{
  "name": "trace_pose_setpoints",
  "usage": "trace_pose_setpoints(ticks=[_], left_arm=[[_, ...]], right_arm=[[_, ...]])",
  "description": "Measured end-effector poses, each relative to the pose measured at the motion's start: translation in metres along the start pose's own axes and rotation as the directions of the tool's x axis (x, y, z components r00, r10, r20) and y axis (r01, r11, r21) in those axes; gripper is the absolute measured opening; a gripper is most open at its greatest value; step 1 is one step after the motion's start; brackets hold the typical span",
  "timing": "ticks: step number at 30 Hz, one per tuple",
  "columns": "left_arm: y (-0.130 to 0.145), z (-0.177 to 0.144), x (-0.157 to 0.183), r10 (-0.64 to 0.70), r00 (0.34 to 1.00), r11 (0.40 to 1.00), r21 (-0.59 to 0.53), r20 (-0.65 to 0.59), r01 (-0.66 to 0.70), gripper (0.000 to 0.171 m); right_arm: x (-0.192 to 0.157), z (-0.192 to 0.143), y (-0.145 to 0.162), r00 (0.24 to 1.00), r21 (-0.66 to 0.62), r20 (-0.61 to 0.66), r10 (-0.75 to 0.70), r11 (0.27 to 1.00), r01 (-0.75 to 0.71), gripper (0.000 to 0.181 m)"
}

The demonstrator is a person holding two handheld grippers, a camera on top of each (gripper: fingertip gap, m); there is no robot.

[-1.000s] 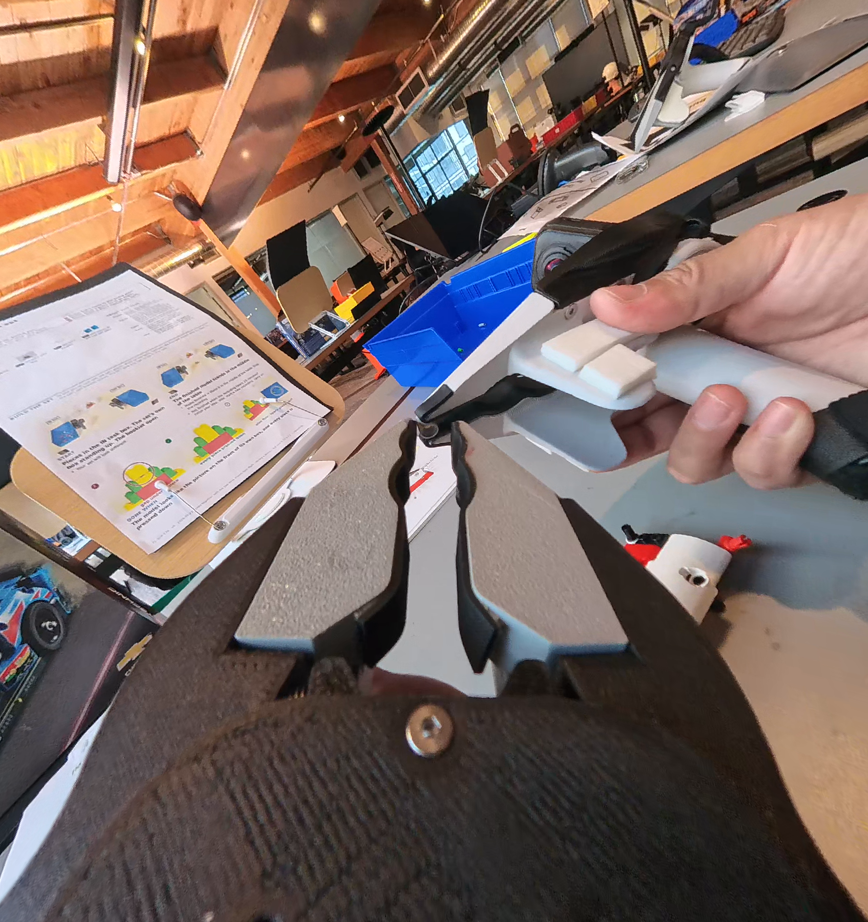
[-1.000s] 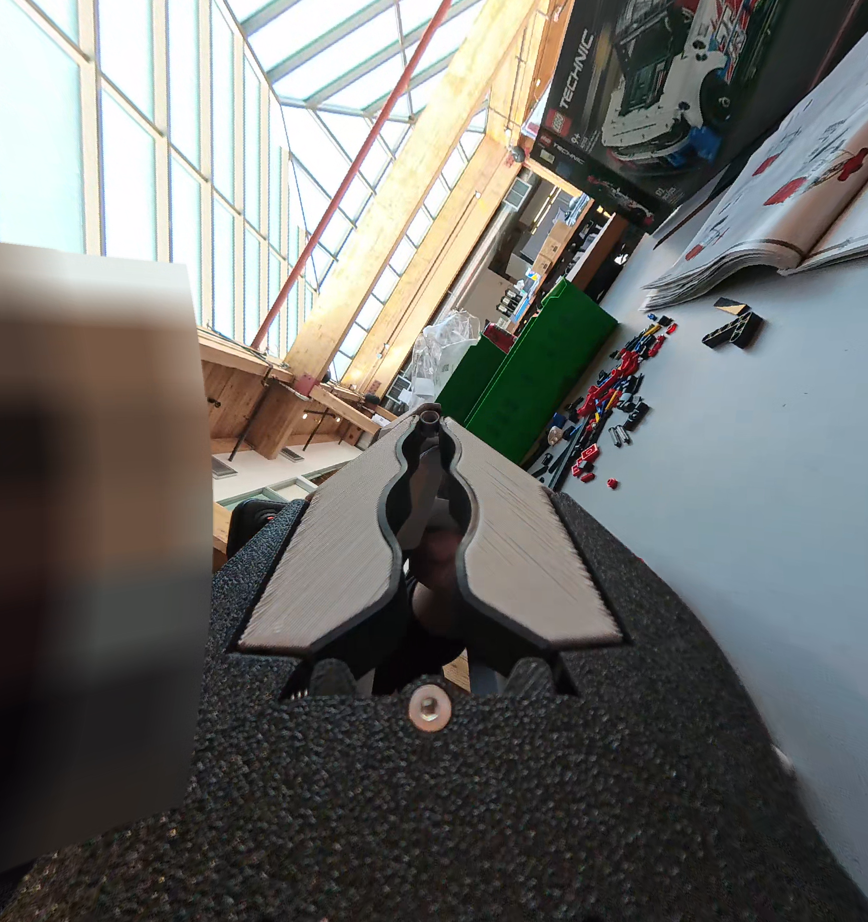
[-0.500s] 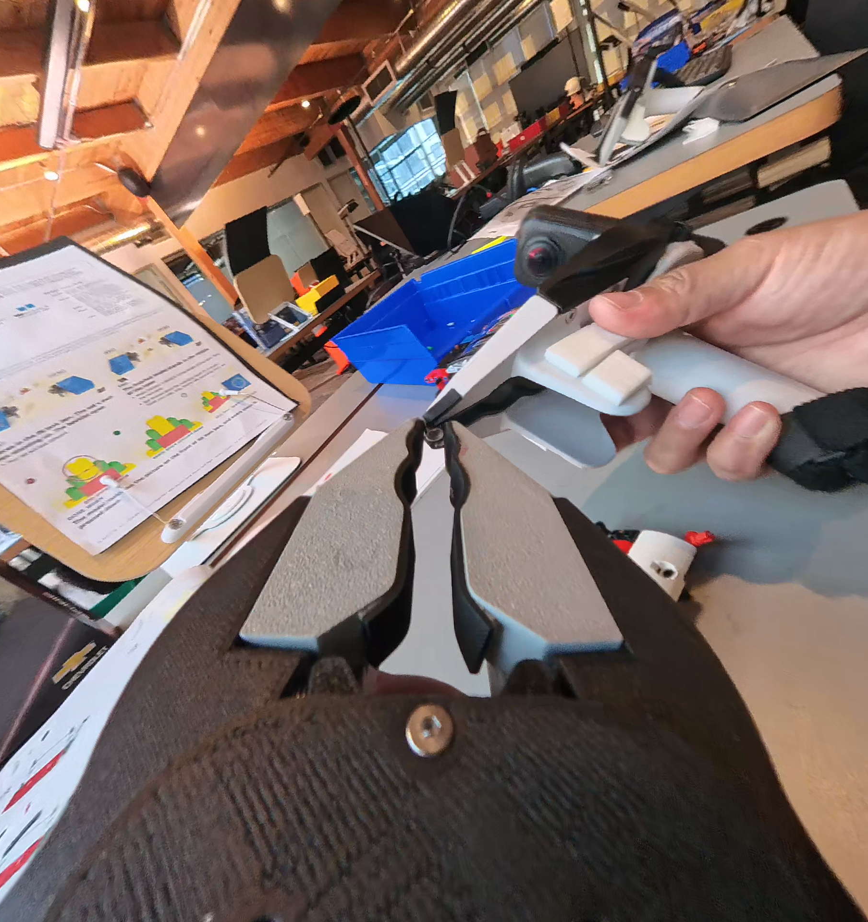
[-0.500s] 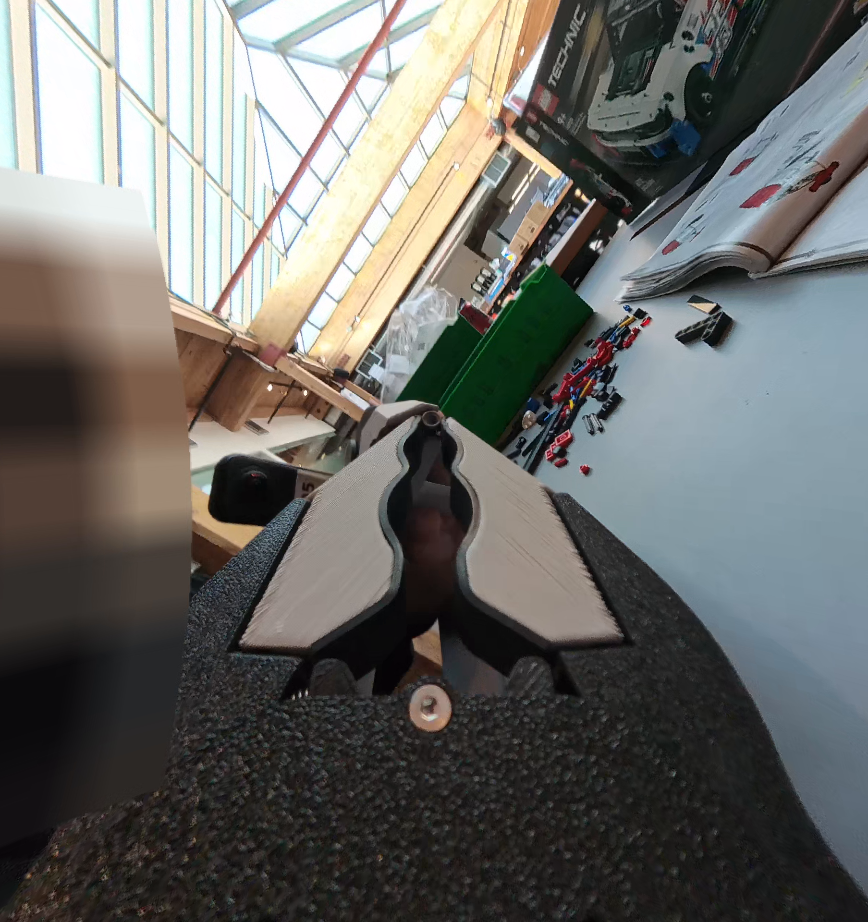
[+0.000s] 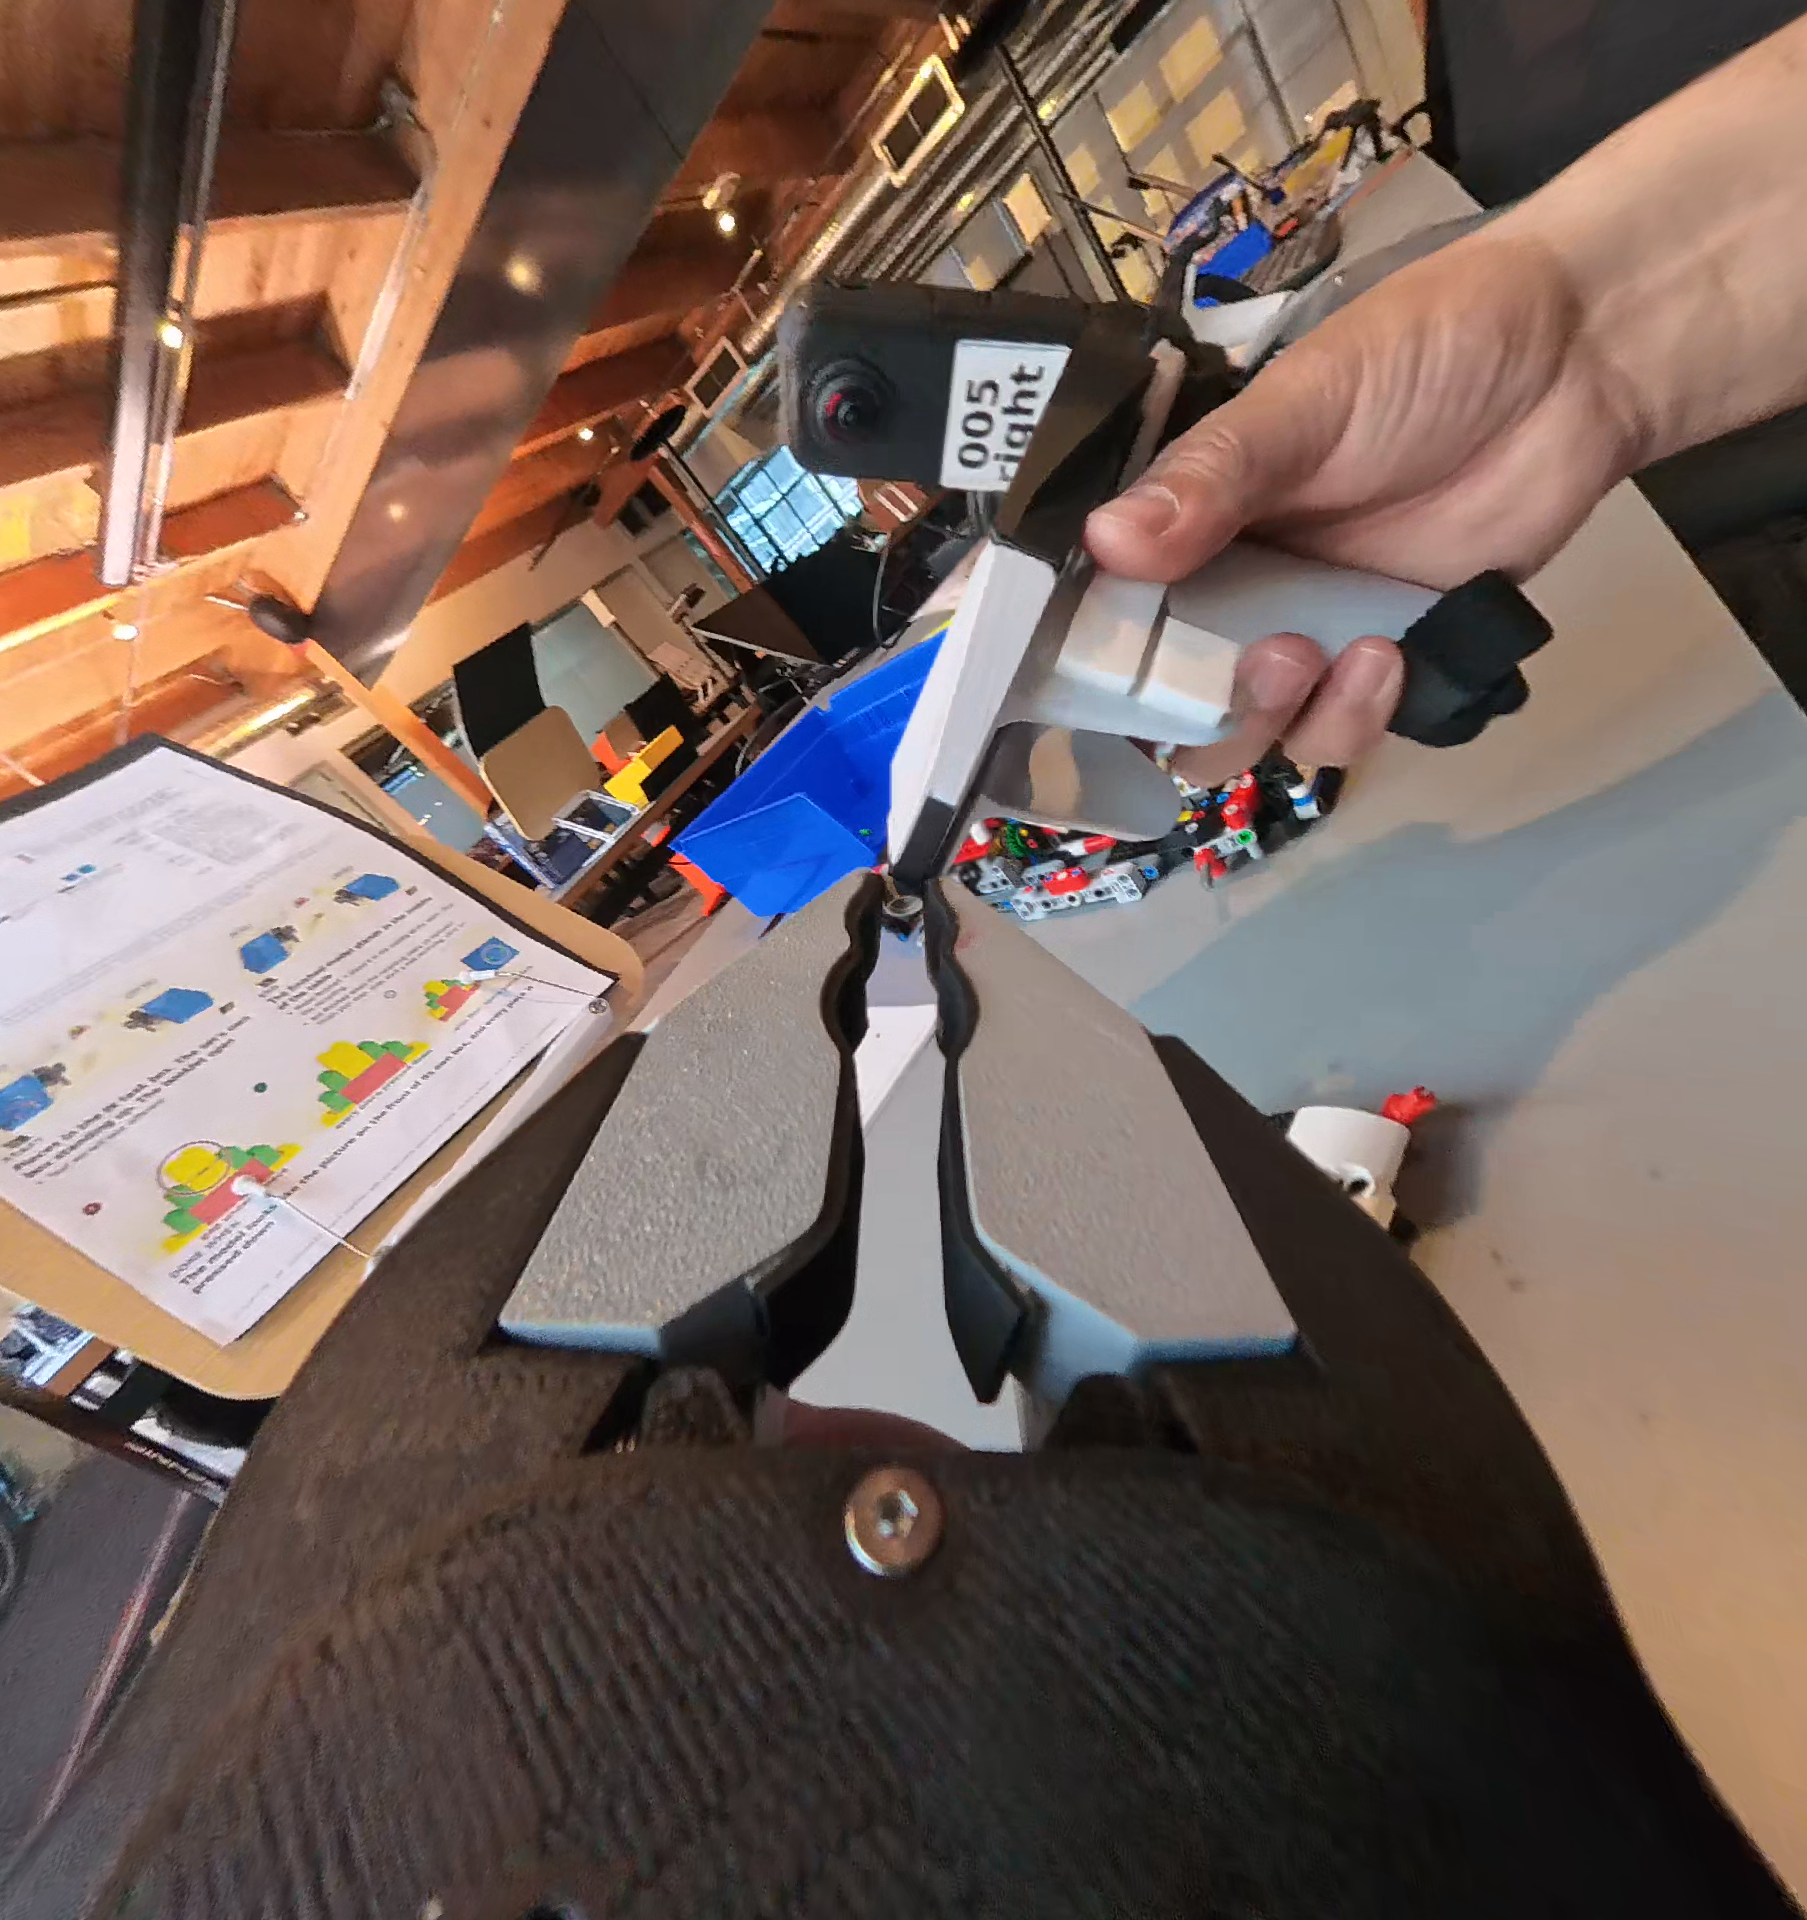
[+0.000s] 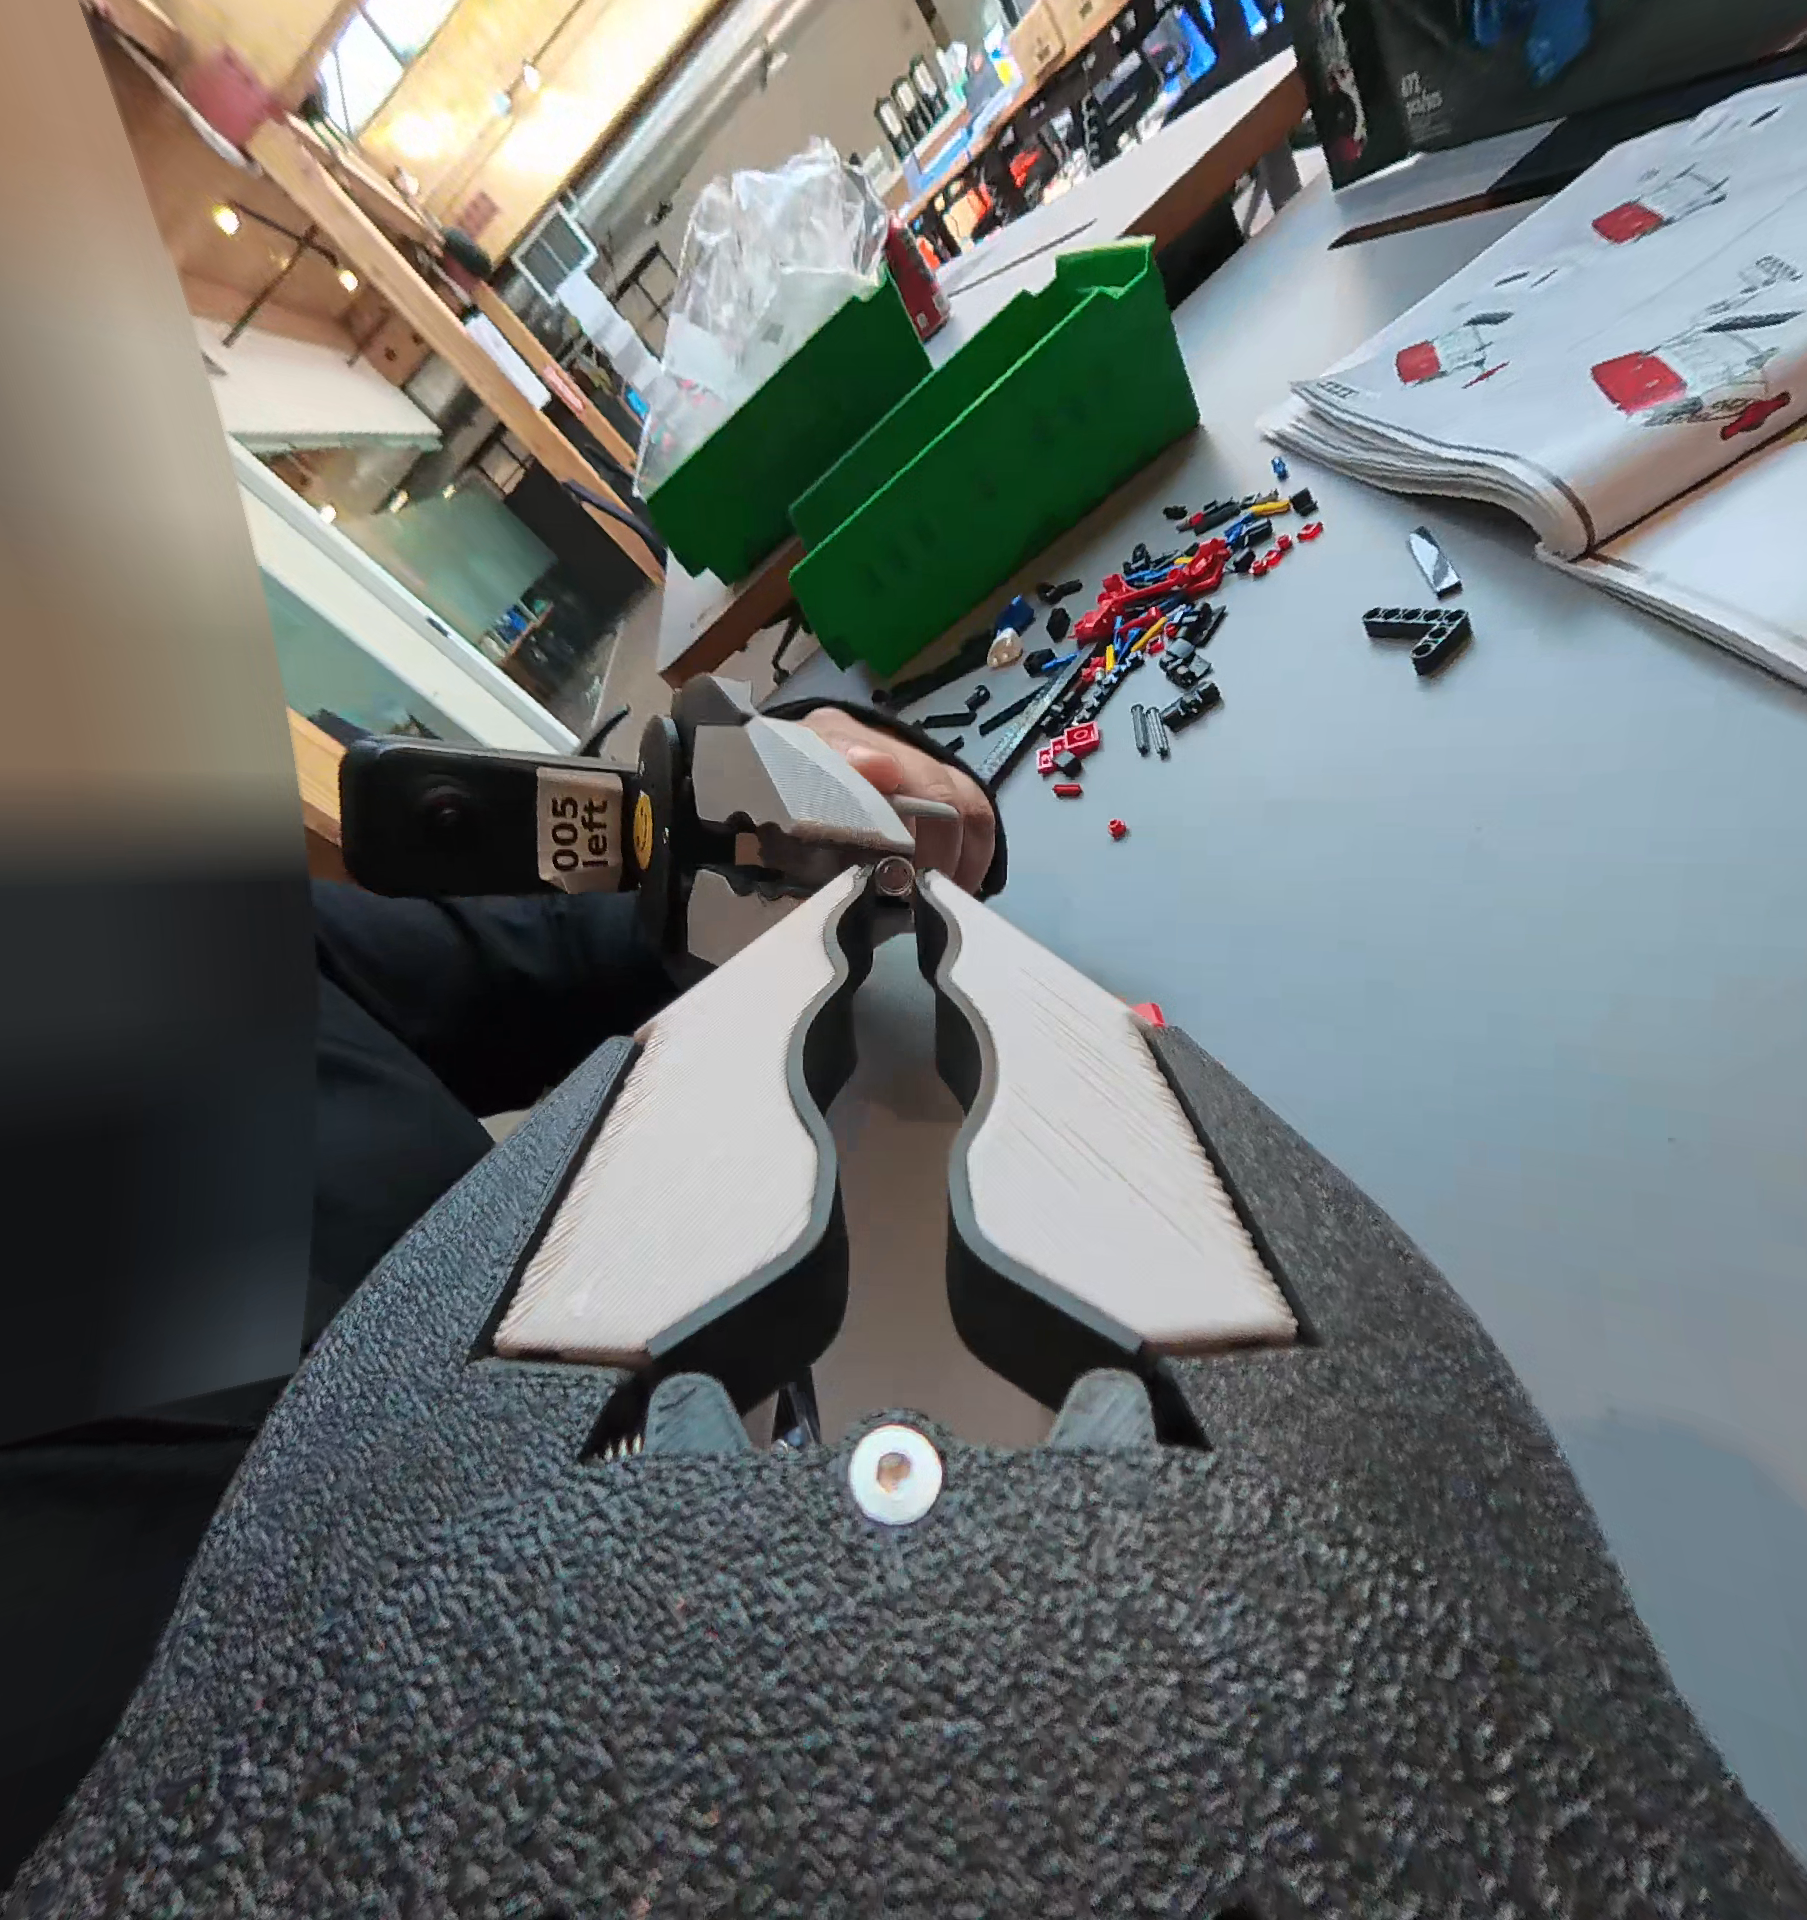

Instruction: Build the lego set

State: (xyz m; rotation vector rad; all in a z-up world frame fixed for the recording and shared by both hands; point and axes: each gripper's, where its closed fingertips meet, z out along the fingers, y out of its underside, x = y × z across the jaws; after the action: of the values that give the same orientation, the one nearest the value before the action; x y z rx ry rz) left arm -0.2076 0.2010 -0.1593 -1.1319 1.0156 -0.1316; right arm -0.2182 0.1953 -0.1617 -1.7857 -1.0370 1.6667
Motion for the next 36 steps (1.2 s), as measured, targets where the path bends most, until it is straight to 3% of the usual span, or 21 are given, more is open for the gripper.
trace_pose_setpoints(ticks=[6, 16, 17, 19, 22, 24, 28, 36], left_arm=[[-0.007, -0.002, -0.004, -0.026, 0.999, 0.999, 0.028, 0.027, 0.025, 0.005], [-0.004, -0.001, 0.0, -0.065, 0.998, 0.998, 0.01, -0.009, 0.065, 0.005], [-0.001, 0.0, 0.002, -0.098, 0.995, 0.995, -0.009, -0.037, 0.097, 0.005], [0.01, 0.002, 0.008, -0.217, 0.97, 0.975, -0.075, -0.113, 0.209, 0.029], [0.034, -0.001, 0.033, -0.442, 0.848, 0.887, -0.284, -0.292, 0.365, 0.051], [0.046, -0.004, 0.043, -0.504, 0.797, 0.846, -0.373, -0.331, 0.38, 0.06], [0.062, -0.011, 0.062, -0.52, 0.763, 0.819, -0.478, -0.383, 0.318, 0.061], [0.095, -0.018, 0.091, -0.539, 0.738, 0.742, -0.644, -0.406, 0.188, 0.056]], right_arm=[[-0.008, 0.001, -0.007, 0.996, 0.053, 0.067, 0.061, 0.997, -0.064, 0.008], [-0.002, 0.0, -0.003, 0.999, -0.015, -0.013, -0.049, 0.999, 0.049, 0.005], [0.003, -0.002, -0.001, 0.994, -0.039, -0.052, -0.092, 0.995, 0.09, 0.005], [0.027, -0.011, 0.009, 0.957, -0.151, -0.185, -0.225, 0.968, 0.198, 0.005], [0.063, -0.028, 0.04, 0.857, -0.4, -0.302, -0.417, 0.872, 0.284, 0.005], [0.079, -0.035, 0.061, 0.815, -0.514, -0.317, -0.485, 0.81, 0.282, 0.005], [0.083, -0.035, 0.081, 0.828, -0.567, -0.271, -0.49, 0.777, 0.274, 0.005], [0.081, -0.027, 0.088, 0.821, -0.597, -0.164, -0.546, 0.718, 0.358, 0.005]])
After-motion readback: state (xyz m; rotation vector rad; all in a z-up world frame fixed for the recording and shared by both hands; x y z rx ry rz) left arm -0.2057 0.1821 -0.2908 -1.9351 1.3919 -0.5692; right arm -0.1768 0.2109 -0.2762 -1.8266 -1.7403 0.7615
